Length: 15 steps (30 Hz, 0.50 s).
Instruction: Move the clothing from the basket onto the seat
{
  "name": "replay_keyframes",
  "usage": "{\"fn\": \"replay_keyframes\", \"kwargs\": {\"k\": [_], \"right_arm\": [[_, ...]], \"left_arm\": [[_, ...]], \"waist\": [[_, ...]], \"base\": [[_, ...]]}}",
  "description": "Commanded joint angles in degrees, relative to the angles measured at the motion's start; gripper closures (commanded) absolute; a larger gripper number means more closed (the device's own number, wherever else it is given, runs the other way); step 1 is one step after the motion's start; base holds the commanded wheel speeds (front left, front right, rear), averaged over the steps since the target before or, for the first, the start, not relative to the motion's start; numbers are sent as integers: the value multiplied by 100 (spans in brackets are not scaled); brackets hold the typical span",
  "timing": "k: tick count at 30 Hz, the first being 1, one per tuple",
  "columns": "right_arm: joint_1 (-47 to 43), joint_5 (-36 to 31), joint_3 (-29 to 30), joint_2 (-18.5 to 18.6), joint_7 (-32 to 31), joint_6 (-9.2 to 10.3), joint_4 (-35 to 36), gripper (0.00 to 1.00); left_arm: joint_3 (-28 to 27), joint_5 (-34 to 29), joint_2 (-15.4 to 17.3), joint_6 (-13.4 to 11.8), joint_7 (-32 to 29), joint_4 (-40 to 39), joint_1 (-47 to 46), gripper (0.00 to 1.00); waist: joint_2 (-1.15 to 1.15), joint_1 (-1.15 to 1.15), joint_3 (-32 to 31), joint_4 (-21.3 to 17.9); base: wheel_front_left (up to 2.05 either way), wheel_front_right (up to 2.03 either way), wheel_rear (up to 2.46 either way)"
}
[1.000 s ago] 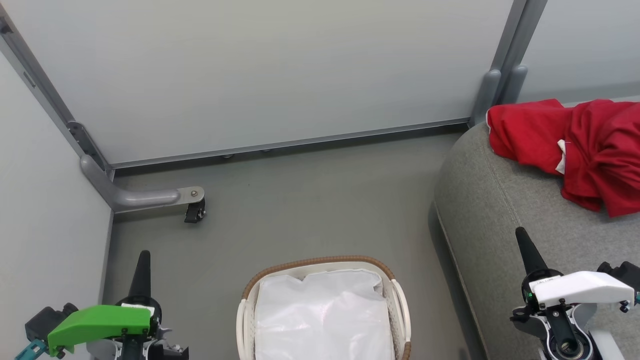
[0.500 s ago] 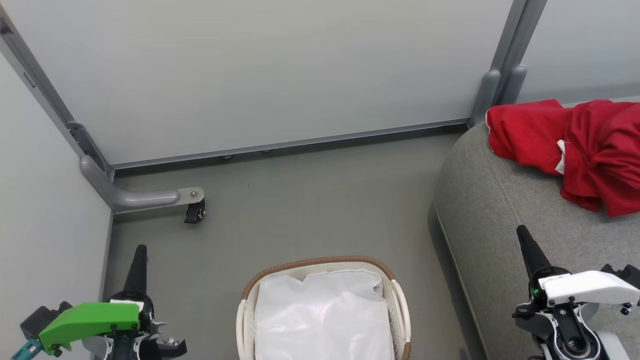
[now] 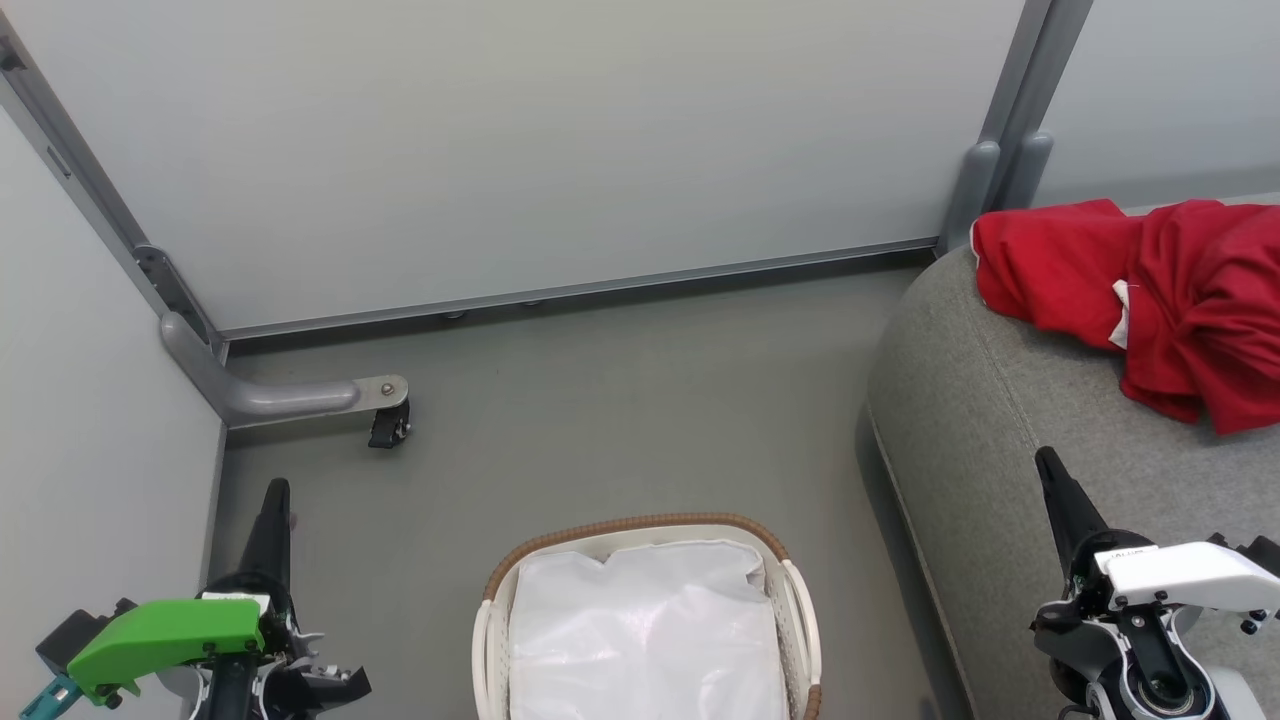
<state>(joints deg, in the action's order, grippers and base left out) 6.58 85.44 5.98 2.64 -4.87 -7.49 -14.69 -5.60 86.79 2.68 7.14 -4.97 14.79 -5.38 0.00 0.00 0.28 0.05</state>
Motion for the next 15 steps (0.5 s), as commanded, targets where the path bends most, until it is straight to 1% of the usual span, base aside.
{"fn": "replay_keyframes", "kwargs": {"k": [1,15], "right_arm": [[-46,130,25,35,-45,-1,41,100],[-65,710,69,40,-180,-1,81,100]], "left_arm": [[-42,121,33,46,-35,-48,-93,100],[-110,576,36,52,-172,-89,-127,100]], "waist": [[0,0,-1,0],[0,0,-10,-5]], "base": [[0,0,0],[0,0,0]]}}
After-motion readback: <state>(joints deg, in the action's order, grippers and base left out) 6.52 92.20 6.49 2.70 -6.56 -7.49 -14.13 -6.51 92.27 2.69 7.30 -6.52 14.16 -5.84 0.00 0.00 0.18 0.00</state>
